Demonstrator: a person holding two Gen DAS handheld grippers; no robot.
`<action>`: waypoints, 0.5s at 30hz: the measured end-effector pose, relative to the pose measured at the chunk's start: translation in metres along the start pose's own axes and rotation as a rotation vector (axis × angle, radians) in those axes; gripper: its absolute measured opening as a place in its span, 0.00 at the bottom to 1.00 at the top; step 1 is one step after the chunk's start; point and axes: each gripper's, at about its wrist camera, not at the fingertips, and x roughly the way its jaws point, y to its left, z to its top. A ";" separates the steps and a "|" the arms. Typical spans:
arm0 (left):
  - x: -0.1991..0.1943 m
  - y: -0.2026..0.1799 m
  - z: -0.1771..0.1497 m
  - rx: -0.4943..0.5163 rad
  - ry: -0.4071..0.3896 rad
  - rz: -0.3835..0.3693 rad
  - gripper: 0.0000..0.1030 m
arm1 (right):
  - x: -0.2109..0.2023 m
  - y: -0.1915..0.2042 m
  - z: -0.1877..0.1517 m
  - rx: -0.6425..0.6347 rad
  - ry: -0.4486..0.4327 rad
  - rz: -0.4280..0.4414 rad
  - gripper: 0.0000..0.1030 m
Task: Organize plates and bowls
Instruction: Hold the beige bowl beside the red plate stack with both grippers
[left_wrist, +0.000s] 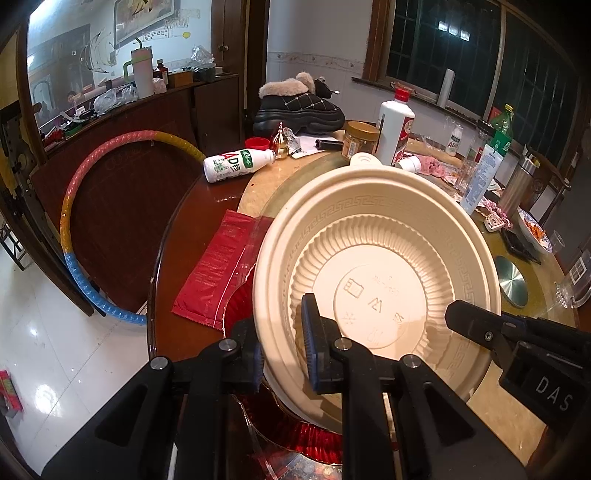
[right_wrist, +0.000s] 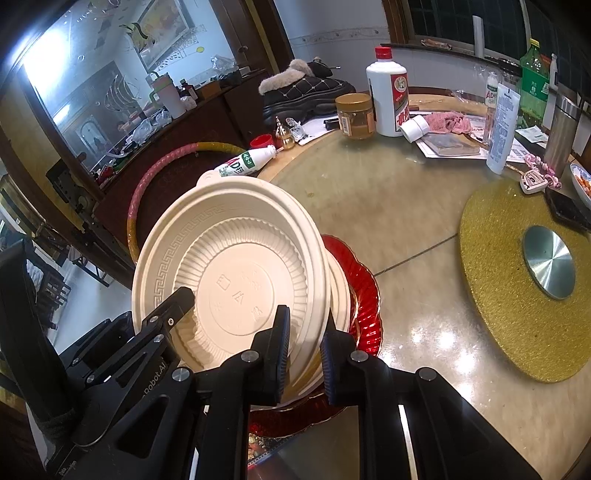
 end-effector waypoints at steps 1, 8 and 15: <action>-0.001 0.000 0.000 0.002 -0.001 0.001 0.15 | -0.001 0.000 0.000 -0.002 -0.002 0.001 0.15; -0.009 0.004 0.005 0.003 0.009 -0.018 0.15 | -0.012 0.005 0.003 -0.023 -0.007 0.003 0.15; -0.003 0.006 0.002 0.002 0.065 -0.044 0.17 | -0.013 0.006 0.002 -0.023 0.011 0.004 0.15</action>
